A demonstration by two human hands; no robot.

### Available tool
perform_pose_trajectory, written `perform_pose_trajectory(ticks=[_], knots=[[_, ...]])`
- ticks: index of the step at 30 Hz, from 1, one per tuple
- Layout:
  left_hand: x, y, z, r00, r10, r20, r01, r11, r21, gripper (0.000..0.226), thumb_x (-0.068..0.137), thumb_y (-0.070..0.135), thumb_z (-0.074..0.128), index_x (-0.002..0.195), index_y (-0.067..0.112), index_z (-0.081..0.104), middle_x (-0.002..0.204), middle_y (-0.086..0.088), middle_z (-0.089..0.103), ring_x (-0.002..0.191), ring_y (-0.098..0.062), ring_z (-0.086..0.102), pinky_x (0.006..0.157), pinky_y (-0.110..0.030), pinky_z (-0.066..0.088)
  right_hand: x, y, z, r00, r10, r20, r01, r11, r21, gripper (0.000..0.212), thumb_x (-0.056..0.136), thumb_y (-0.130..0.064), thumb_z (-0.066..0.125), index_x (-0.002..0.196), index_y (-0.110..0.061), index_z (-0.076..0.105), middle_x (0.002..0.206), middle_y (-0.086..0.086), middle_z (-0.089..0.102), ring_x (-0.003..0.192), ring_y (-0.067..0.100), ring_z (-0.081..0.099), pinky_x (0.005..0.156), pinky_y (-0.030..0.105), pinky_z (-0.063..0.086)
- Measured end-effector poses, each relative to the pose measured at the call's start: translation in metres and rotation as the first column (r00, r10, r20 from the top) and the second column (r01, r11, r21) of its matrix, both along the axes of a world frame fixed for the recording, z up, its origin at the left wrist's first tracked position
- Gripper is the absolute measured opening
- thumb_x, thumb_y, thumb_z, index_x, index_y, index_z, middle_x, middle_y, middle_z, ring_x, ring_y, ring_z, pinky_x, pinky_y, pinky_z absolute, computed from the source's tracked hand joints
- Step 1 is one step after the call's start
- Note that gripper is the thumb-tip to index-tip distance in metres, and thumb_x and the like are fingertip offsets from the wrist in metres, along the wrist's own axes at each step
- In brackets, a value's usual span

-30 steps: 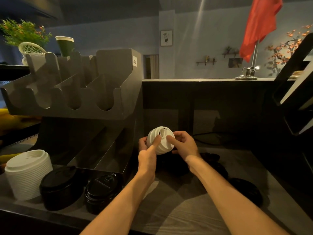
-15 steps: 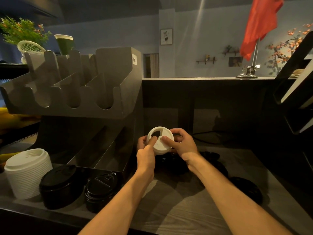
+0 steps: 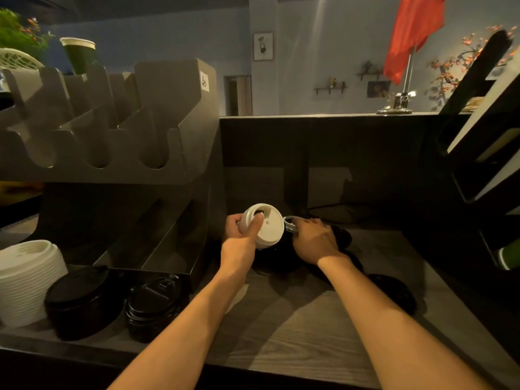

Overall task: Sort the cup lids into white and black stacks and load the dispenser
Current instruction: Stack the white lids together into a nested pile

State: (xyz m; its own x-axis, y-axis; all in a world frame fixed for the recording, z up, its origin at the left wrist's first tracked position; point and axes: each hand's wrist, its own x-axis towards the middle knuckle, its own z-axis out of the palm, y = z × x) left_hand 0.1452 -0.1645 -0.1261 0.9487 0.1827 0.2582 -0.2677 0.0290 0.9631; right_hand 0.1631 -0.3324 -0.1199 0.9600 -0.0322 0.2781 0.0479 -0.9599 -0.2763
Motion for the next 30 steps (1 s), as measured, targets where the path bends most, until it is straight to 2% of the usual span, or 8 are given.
perform_pose_trajectory(ticks=[6, 10, 14, 20, 23, 27, 30], knots=[[-0.001, -0.003, 0.000, 1.000, -0.011, -0.008, 0.011, 1.000, 0.022, 0.028, 0.098, 0.037, 0.067, 0.116, 0.023, 0.052, 0.100, 0.004, 0.063, 0.090, -0.007, 0.061, 0.069, -0.021, 0.047, 0.002, 0.001, 0.001, 0.997, -0.078, 0.003, 0.078, 0.991, -0.111, 0.039, 0.101, -0.038, 0.048, 0.132, -0.018, 0.058, 0.140, 0.013, 0.052, 0.131, 0.033, 0.042, 0.105, 0.041, 0.036], [-0.001, -0.002, 0.000, 1.000, -0.013, -0.010, 0.013, 1.000, 0.011, 0.028, 0.097, 0.037, 0.067, 0.118, 0.023, 0.053, 0.102, 0.003, 0.064, 0.091, -0.008, 0.062, 0.070, -0.023, 0.048, 0.002, -0.003, 0.000, 0.999, -0.044, 0.001, 0.043, 0.985, -0.166, 0.039, 0.101, -0.039, 0.045, 0.132, -0.021, 0.060, 0.144, 0.007, 0.048, 0.137, 0.030, 0.034, 0.114, 0.042, 0.026], [-0.001, -0.003, 0.000, 1.000, -0.007, -0.012, 0.007, 1.000, 0.010, 0.030, 0.097, 0.037, 0.067, 0.118, 0.021, 0.053, 0.100, 0.002, 0.064, 0.090, -0.009, 0.062, 0.070, -0.024, 0.048, 0.003, -0.003, 0.003, 0.998, -0.051, -0.047, 0.045, 0.993, -0.110, 0.038, 0.098, -0.034, 0.048, 0.131, -0.019, 0.059, 0.142, 0.009, 0.052, 0.134, 0.032, 0.038, 0.113, 0.040, 0.026], [-0.002, -0.002, -0.001, 1.000, -0.012, -0.013, 0.012, 1.000, 0.027, 0.030, 0.098, 0.038, 0.066, 0.119, 0.022, 0.053, 0.104, 0.001, 0.064, 0.093, -0.010, 0.061, 0.072, -0.024, 0.049, 0.006, -0.010, 0.005, 0.989, -0.116, -0.093, 0.108, 0.991, -0.083, 0.043, 0.100, -0.049, 0.045, 0.134, -0.029, 0.062, 0.143, 0.013, 0.046, 0.135, 0.035, 0.035, 0.114, 0.045, 0.022], [-0.002, -0.003, -0.001, 1.000, -0.013, -0.021, 0.014, 0.999, 0.033, 0.034, 0.098, 0.040, 0.066, 0.122, 0.021, 0.052, 0.108, -0.001, 0.065, 0.098, -0.013, 0.063, 0.077, -0.027, 0.051, 0.008, -0.013, 0.005, 0.983, -0.151, -0.105, 0.141, 0.985, -0.100, 0.048, 0.097, -0.056, 0.049, 0.133, -0.028, 0.063, 0.145, 0.013, 0.044, 0.136, 0.034, 0.033, 0.114, 0.044, 0.022], [-0.001, -0.003, 0.000, 1.000, -0.006, -0.026, 0.007, 1.000, 0.025, 0.034, 0.098, 0.040, 0.066, 0.122, 0.021, 0.053, 0.108, -0.002, 0.065, 0.095, -0.013, 0.063, 0.073, -0.027, 0.050, 0.006, -0.013, 0.006, 0.992, -0.122, -0.040, 0.120, 0.992, -0.047, 0.039, 0.098, -0.048, 0.052, 0.125, -0.025, 0.067, 0.139, 0.012, 0.048, 0.133, 0.034, 0.036, 0.111, 0.043, 0.025], [-0.003, -0.003, 0.001, 1.000, 0.001, -0.021, -0.001, 1.000, 0.029, 0.032, 0.098, 0.040, 0.065, 0.121, 0.022, 0.052, 0.105, 0.000, 0.064, 0.092, -0.009, 0.062, 0.069, -0.024, 0.048, 0.004, -0.010, 0.006, 0.998, -0.038, 0.053, 0.036, 0.999, 0.022, 0.029, 0.100, -0.040, 0.052, 0.120, -0.028, 0.068, 0.143, 0.010, 0.044, 0.135, 0.032, 0.033, 0.116, 0.043, 0.021]])
